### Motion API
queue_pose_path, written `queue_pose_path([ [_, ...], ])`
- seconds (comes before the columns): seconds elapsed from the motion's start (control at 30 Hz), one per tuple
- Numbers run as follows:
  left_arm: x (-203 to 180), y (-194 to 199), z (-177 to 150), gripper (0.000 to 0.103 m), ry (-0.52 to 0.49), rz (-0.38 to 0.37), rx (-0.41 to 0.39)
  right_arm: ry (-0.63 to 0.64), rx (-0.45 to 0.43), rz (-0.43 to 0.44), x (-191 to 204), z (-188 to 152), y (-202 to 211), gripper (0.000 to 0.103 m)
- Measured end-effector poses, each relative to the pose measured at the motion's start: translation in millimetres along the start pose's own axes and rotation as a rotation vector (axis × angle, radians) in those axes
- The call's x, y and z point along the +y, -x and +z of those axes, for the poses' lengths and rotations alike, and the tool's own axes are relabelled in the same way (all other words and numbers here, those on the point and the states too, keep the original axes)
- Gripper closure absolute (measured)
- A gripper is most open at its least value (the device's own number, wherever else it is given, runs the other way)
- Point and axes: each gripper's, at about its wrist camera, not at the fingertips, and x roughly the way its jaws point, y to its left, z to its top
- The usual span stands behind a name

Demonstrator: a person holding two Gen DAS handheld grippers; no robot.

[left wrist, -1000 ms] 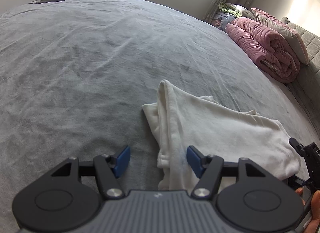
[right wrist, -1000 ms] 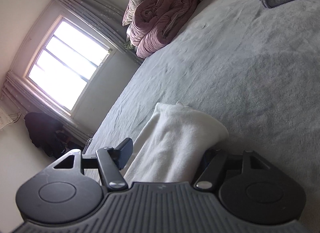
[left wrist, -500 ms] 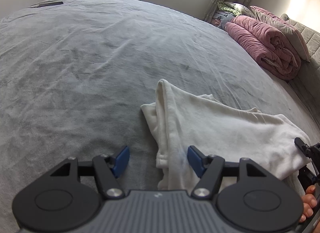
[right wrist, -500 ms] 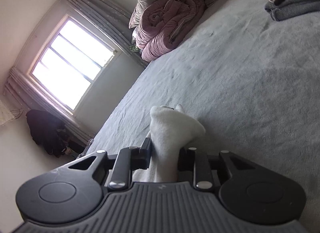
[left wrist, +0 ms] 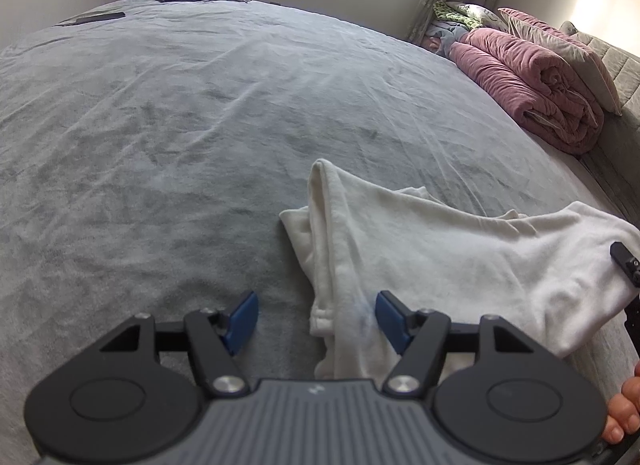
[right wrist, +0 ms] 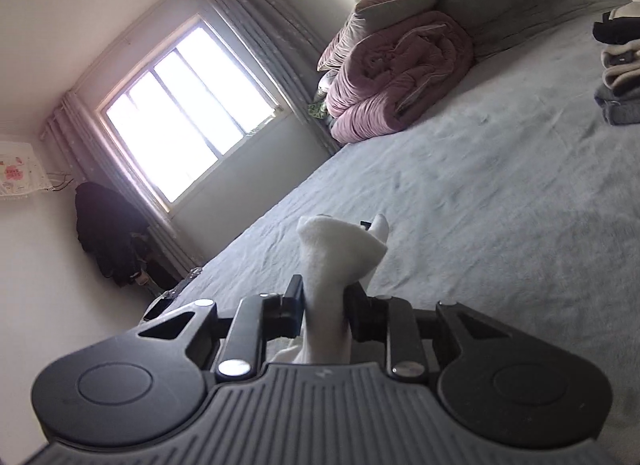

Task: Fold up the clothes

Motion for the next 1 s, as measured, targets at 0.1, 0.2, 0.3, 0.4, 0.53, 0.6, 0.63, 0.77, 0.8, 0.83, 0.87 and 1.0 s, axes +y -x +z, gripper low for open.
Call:
queue_pose_path([
  [0.1, -1.2, 0.9, 0.1, 0.036, 0.001, 0.007, -0.005, -0.063, 0.025, -0.032, -19.9, -5.8, -7.8, 0.074],
  [0.2, -6.1, 4.3, -0.4, 0.036, -0.024, 0.038, -0.032, -0.171, 0.034, -0.03, -42.6, -11.5, -7.6, 0.074],
  [0.3, -16.7, 14.1, -1.6, 0.036, -0.096, 0.095, -0.103, -0.295, 0.031, 0.004, -63.4, -15.7, -2.8, 0.074],
  [0.4, -31.8, 28.9, -5.1, 0.036, -0.181, 0.114, -0.201, -0.164, 0.003, 0.046, -43.3, -17.0, 2.1, 0.074],
  [0.53, -61.6, 37.6, -16.5, 0.036, -0.303, 0.089, -0.286, -0.03, -0.033, 0.1, -23.0, -19.9, 7.1, 0.08],
  [0.6, -75.7, 34.5, -24.1, 0.036, -0.353, 0.072, -0.297, -0.036, -0.029, 0.109, -24.3, -19.3, 5.0, 0.08],
  [0.63, -81.2, 32.2, -26.7, 0.036, -0.364, 0.063, -0.296, -0.039, -0.027, 0.114, -25.0, -19.0, 3.9, 0.08],
  [0.77, -102.3, 21.8, -31.5, 0.036, -0.388, 0.023, -0.294, -0.092, -0.017, 0.119, -33.5, -17.8, 0.0, 0.08],
  [0.8, -108.4, 19.2, -31.7, 0.036, -0.392, 0.02, -0.297, -0.091, -0.016, 0.121, -33.4, -17.9, 0.3, 0.08],
  [0.83, -114.6, 16.6, -32.0, 0.036, -0.397, 0.016, -0.299, -0.09, -0.016, 0.124, -33.2, -18.1, 0.7, 0.08],
  [0.87, -122.6, 13.7, -34.3, 0.036, -0.416, 0.007, -0.3, -0.095, -0.014, 0.125, -34.0, -18.1, 0.7, 0.08],
  [1.0, -154.1, -3.3, -56.5, 0.036, -0.555, 0.058, -0.297, -0.124, -0.007, 0.129, -38.5, -17.7, 0.9, 0.08],
])
